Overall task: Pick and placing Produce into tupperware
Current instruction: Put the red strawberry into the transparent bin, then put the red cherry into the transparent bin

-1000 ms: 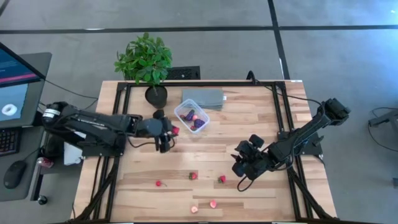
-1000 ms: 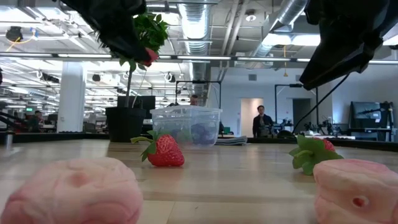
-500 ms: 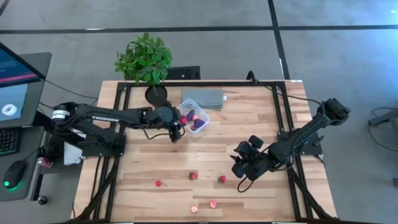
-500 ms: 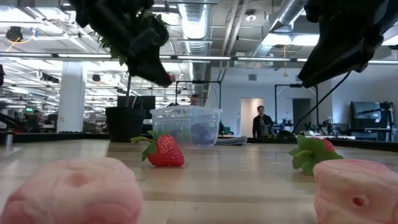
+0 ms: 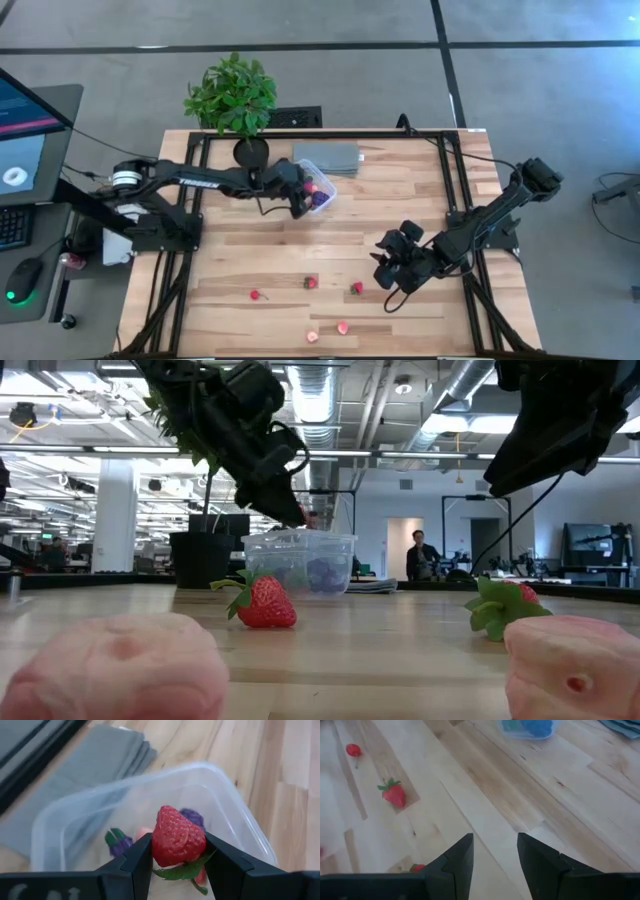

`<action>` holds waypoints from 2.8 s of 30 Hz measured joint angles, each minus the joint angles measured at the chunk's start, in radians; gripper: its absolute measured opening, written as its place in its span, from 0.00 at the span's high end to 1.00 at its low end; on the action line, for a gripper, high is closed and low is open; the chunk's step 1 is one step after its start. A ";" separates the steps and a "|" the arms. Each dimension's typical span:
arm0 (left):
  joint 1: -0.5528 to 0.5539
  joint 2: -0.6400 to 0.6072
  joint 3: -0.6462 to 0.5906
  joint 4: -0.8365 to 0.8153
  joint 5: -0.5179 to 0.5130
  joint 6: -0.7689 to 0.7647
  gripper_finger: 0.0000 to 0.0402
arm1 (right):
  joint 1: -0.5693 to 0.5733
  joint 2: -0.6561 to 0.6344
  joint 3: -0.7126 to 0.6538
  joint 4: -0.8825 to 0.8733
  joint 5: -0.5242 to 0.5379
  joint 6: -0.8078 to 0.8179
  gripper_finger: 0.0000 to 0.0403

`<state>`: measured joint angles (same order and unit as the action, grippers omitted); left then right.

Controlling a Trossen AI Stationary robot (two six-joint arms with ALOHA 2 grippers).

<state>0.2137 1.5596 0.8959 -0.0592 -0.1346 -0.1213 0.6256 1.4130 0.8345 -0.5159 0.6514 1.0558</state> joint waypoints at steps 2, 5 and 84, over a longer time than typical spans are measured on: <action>0.012 0.002 0.025 -0.020 0.004 0.019 0.64 | 0.003 0.000 0.000 -0.001 0.000 0.013 0.57; 0.033 0.019 0.058 -0.029 0.012 0.037 0.64 | 0.003 0.000 0.000 0.000 0.001 0.017 0.57; -0.583 -0.444 -0.097 -0.597 0.159 -0.362 0.46 | -0.073 0.015 -0.001 -0.081 -0.021 -0.082 0.57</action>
<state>-0.3695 1.1151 0.7987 -0.6562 0.0239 -0.4830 0.5528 1.4284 0.8337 -0.5964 0.6303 0.9738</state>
